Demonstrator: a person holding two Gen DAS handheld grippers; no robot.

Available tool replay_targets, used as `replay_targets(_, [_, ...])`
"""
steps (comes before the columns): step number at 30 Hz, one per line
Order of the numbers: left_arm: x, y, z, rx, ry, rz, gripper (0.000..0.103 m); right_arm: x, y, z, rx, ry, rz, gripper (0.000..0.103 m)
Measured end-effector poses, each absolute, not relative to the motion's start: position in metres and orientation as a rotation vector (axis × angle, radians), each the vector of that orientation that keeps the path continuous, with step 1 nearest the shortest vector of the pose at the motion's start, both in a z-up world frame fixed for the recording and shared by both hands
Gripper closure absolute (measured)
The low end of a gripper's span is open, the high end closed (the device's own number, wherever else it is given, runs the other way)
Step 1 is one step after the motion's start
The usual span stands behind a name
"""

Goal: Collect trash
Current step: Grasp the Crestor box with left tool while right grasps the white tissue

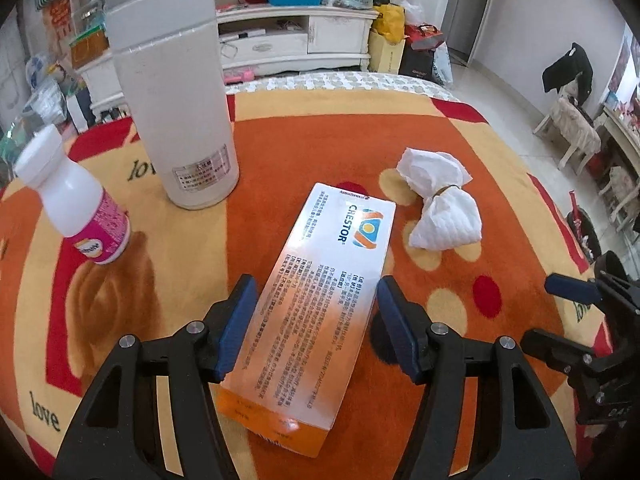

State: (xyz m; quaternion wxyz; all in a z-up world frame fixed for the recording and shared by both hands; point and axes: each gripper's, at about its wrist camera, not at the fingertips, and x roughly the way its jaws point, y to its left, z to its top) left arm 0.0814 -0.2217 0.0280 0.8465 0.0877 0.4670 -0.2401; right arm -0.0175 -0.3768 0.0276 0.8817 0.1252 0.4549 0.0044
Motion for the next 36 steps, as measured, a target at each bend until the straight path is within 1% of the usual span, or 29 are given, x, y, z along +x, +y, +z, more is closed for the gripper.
replay_targets(10, [0.093,-0.226,0.017,0.148,1.048,-0.492,0.039,0.04,-0.389,0.036,0.372,0.913,0.008,0.024])
replay_targets(16, [0.088,-0.221,0.015,0.13,1.057,-0.47,0.041,0.08,-0.388,0.03,0.438,0.916,0.022,0.025])
replay_targets(17, [0.086,-0.22,0.015,0.132,1.055,-0.471,0.041,0.086,-0.386,0.027,0.435,0.928,0.019,0.031])
replay_targets(18, [0.085,-0.219,0.015,0.133,1.052,-0.471,0.041,0.09,-0.385,0.024,0.437,0.938,0.022,0.044])
replay_targets(20, [0.082,-0.216,0.015,0.128,1.049,-0.467,0.041,0.095,-0.381,0.019,0.45,0.944,0.047,0.051])
replay_targets(21, [0.081,-0.215,0.015,0.125,1.048,-0.463,0.041,0.094,-0.378,0.019,0.438,0.938,0.05,0.058])
replay_targets(22, [0.079,-0.213,0.016,0.121,1.049,-0.455,0.041,0.093,-0.377,0.02,0.43,0.932,0.055,0.061])
replay_targets(26, [0.071,-0.207,0.021,0.106,1.038,-0.43,0.042,0.076,-0.375,0.031,0.41,0.9,0.067,0.064])
replay_targets(36, [0.024,-0.219,0.046,0.109,0.997,-0.457,0.042,-0.002,-0.382,0.058,0.383,0.854,0.096,0.064])
